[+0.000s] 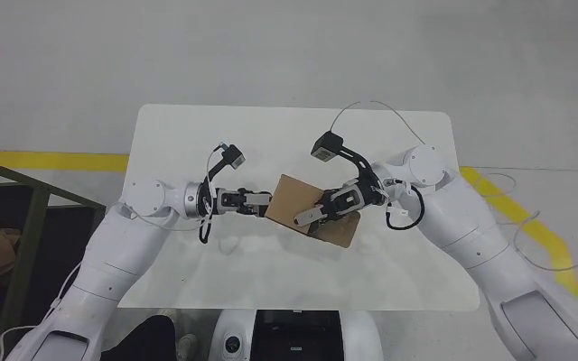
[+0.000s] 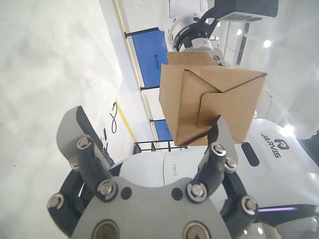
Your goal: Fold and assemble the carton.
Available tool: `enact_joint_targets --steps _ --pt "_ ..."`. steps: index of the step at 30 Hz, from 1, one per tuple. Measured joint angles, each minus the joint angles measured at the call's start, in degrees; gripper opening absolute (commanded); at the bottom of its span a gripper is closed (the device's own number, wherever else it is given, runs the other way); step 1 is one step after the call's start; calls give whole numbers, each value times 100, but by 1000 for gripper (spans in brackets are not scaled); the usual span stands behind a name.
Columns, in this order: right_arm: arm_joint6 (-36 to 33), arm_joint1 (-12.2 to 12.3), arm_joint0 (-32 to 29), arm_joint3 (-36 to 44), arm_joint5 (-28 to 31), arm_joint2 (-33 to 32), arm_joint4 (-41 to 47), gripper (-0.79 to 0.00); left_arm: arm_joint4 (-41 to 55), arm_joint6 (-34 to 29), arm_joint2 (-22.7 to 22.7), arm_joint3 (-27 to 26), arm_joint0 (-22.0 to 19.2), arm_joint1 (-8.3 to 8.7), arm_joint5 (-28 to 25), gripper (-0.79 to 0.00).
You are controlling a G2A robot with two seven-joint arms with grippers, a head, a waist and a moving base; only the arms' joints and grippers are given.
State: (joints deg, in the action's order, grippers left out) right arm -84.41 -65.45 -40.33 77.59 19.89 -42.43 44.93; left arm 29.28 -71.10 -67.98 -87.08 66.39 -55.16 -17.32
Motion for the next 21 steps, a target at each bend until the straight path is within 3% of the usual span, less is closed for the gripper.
enact_joint_targets --steps 21 --pt "0 1 0 1 0 0 -1 -785 164 -59 244 16 -246 -90 -91 0"
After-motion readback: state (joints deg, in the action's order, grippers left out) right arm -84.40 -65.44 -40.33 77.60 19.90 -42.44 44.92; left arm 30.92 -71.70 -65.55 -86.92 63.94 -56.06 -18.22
